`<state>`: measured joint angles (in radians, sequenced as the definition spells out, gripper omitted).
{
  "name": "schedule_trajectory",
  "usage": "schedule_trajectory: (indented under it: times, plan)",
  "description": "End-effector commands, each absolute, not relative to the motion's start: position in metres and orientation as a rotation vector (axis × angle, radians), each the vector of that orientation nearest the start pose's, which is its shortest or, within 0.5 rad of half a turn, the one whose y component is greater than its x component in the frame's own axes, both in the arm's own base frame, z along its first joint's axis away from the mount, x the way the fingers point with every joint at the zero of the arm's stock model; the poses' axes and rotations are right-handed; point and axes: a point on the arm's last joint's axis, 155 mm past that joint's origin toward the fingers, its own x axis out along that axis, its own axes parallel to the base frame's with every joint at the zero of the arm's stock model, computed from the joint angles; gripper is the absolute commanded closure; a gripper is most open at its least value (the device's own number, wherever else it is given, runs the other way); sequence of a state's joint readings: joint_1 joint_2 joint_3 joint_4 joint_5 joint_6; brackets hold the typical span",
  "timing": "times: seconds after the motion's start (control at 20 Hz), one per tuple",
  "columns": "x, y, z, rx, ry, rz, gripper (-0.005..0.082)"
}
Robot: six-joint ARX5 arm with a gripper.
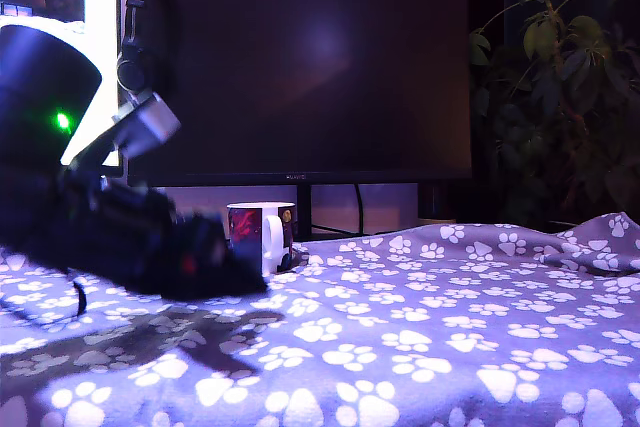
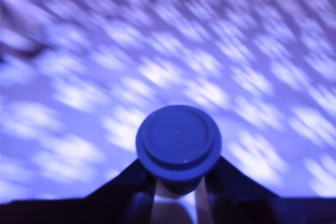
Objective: Pick up the coffee capsules on the table and drop them inside the coffee cup
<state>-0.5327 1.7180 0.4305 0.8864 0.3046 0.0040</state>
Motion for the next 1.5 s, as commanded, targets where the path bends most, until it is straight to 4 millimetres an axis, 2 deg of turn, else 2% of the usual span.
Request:
schedule_trajectory:
  times: [0.0, 0.15, 0.3, 0.5, 0.7, 1.0, 1.45]
  plan:
    - [0.344, -0.246, 0.077, 0.040, 0.334, -0.786, 0.0640]
    - [0.370, -0.220, 0.097, 0.023, 0.285, -0.708, 0.0640]
    - [0.385, -0.192, 0.112, 0.011, 0.252, -0.636, 0.0640]
    - [0.396, -0.160, 0.121, 0.002, 0.249, -0.556, 0.0640]
    - [0.402, -0.142, 0.126, -0.005, 0.244, -0.511, 0.0640]
    - [0.406, -0.142, 0.133, -0.038, 0.234, -0.509, 0.0640]
    - [0.437, -0.162, 0.180, -0.060, 0.210, -0.554, 0.0640]
